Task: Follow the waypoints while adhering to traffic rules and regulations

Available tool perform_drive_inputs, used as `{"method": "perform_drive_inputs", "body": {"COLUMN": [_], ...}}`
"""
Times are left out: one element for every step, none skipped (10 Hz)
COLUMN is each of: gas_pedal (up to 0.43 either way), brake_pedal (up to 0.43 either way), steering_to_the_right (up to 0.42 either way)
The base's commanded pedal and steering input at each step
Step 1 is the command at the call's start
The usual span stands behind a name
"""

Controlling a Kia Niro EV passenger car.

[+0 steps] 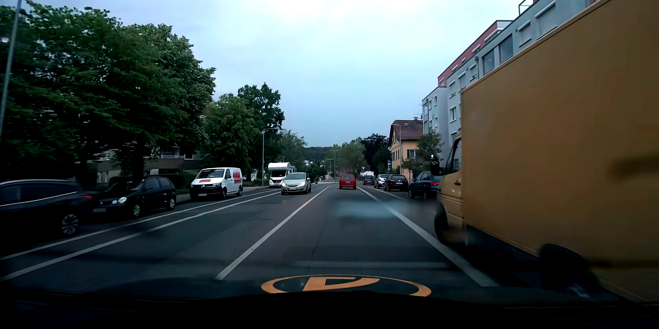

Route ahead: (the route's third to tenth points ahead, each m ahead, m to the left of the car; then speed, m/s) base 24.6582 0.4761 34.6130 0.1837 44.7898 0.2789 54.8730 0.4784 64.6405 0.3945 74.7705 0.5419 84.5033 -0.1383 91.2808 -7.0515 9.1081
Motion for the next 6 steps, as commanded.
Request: {"method": "perform_drive_inputs", "body": {"gas_pedal": [0.079, 0.079, 0.079, 0.079, 0.079, 0.079], "brake_pedal": [0.000, 0.000, 0.000, 0.000, 0.000, 0.000], "steering_to_the_right": [0.012, 0.009, 0.008, 0.007, 0.007, 0.006]}}
